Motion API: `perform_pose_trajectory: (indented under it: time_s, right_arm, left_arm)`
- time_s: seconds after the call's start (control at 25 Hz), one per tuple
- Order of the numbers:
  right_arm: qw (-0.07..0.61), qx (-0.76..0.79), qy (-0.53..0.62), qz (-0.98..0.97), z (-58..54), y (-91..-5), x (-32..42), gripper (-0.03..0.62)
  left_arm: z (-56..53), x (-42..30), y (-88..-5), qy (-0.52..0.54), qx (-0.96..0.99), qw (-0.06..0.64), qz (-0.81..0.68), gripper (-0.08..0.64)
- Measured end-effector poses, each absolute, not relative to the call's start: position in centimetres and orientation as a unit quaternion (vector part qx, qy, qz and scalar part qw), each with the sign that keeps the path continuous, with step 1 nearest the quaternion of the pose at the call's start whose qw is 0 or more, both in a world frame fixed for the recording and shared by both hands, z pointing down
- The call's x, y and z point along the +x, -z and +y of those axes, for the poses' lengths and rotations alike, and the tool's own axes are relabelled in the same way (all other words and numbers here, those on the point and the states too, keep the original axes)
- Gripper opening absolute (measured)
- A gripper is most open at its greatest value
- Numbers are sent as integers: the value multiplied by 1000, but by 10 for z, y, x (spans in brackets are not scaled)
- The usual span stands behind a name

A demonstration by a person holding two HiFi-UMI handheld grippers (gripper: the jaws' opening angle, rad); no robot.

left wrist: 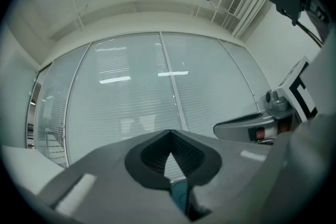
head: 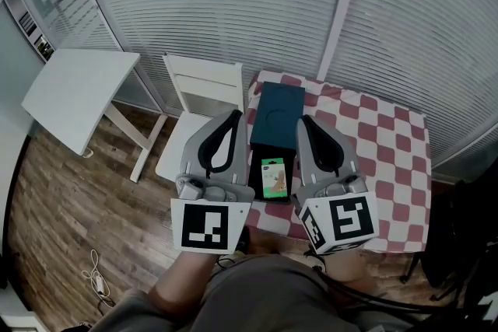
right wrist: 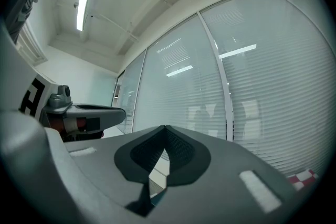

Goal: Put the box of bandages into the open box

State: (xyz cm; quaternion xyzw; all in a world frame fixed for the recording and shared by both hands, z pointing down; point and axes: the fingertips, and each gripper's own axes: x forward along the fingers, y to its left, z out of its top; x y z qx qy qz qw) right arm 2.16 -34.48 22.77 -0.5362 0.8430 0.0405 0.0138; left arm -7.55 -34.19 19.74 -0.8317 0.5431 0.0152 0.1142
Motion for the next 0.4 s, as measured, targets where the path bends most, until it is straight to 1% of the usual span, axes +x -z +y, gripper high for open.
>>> perform_pose_trajectory:
  time_s: [0.4]
  right_arm:
    - [12, -539, -38, 841, -350, -232, 23, 26]
  left_arm:
    - [-348, -74, -201, -15, -833, 112, 541, 0]
